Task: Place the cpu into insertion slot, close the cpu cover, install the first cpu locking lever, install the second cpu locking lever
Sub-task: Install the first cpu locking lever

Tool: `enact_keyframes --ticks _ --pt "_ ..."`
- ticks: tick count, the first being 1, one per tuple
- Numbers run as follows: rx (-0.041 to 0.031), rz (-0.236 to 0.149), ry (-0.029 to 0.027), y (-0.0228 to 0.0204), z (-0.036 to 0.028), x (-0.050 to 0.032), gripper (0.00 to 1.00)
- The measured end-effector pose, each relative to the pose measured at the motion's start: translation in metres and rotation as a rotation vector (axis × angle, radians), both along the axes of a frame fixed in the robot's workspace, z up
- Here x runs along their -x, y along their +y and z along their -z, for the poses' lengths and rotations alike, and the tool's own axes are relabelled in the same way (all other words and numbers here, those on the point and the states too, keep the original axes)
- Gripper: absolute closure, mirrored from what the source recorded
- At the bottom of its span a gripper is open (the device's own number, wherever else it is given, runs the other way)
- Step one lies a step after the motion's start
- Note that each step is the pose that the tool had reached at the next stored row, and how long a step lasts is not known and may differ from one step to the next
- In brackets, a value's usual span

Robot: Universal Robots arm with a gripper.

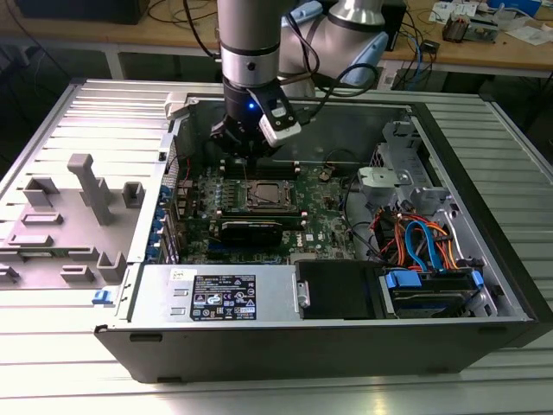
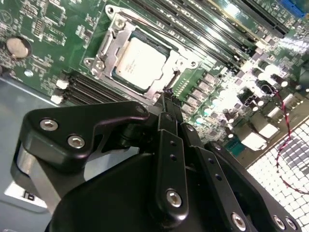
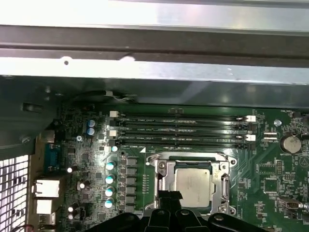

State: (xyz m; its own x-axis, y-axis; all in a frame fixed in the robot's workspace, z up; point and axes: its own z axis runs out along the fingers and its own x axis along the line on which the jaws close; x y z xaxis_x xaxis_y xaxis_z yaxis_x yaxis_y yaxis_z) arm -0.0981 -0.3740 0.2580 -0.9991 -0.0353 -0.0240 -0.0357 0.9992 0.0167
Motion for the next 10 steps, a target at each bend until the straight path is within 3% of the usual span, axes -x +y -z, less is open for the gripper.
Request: enact_keyframes --ticks 10 --pt "0.0000 -0.049 0.0000 0.0000 0.0002 0.0212 0.89"
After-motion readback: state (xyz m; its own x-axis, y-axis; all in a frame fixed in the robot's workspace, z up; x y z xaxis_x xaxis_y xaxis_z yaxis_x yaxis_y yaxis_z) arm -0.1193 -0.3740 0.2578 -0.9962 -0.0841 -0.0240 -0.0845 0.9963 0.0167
